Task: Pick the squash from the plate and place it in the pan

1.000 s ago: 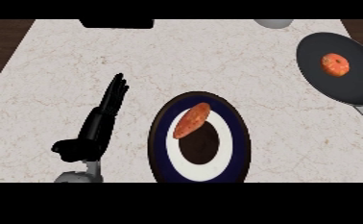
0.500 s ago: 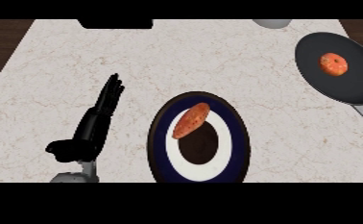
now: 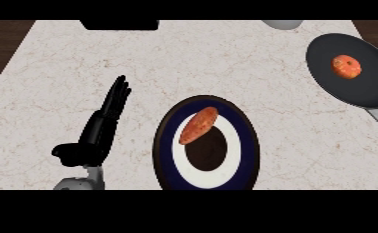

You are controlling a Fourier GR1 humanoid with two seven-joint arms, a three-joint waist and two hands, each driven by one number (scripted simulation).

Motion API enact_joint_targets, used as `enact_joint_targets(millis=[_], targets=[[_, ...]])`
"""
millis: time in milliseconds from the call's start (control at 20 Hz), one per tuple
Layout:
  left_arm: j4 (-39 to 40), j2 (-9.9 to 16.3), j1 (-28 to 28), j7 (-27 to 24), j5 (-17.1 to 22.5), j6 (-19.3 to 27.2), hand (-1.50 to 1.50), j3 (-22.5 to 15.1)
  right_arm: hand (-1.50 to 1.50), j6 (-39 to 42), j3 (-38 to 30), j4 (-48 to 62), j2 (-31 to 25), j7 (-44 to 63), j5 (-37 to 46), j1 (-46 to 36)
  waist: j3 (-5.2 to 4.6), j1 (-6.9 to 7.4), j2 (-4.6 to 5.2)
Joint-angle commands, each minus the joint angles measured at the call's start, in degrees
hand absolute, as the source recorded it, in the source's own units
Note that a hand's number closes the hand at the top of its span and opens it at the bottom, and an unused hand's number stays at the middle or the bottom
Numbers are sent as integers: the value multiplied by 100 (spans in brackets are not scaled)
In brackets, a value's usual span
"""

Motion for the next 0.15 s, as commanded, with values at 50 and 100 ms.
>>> enact_joint_targets(millis=[50,100], targets=[[-320,-108,139,212,-75,55,0,-172,-150,-319,182,-291,19,103,-96,15,-5,-18,-14],[-144,-2,-122,376,-35,9,0,-14,-150,-482,268,-139,6,35,49,-68,-1,1,-2]])
